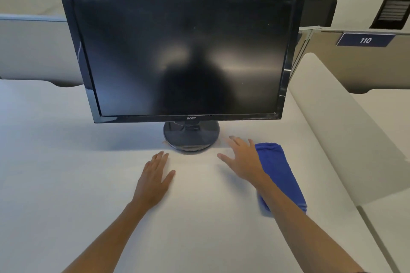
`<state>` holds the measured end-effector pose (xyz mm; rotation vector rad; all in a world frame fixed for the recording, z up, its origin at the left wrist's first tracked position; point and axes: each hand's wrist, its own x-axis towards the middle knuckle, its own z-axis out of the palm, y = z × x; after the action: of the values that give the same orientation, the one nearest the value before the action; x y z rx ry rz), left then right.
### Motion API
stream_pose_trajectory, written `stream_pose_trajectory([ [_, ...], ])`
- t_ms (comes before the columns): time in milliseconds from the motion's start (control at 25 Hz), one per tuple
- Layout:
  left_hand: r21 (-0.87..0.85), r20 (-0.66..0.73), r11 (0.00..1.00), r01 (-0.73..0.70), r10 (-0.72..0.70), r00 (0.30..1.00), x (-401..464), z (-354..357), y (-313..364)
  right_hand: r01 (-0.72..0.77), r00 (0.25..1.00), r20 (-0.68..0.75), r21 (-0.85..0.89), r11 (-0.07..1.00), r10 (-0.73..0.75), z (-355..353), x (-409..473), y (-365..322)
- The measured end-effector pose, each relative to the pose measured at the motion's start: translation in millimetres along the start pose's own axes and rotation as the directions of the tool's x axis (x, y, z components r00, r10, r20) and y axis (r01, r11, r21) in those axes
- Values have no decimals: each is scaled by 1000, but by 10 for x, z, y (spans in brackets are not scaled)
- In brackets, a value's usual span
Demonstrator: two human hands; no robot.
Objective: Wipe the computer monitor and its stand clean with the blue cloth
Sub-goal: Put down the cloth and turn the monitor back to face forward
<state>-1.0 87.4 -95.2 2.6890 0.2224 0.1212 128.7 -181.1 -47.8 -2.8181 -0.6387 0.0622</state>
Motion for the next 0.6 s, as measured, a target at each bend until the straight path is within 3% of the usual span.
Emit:
stream_pose_trajectory([
  [120,60,-49,998,-7,10,999,-133,-61,-154,-66,975,-214,-31,997,58,-149,-390,351],
  [200,93,-66,996,-3,9,998,-165,-96,-231,-143,955,-271,-69,987,119,-210,-606,586],
  [360,104,-67,995,5,2,998,-203,-95,-282,-263,964,7,-153,953,267,-2,-927,811],
  [600,100,-62,995,29,-22,998,-185,-91,-263,-292,956,-17,-172,941,293,137,-858,798],
])
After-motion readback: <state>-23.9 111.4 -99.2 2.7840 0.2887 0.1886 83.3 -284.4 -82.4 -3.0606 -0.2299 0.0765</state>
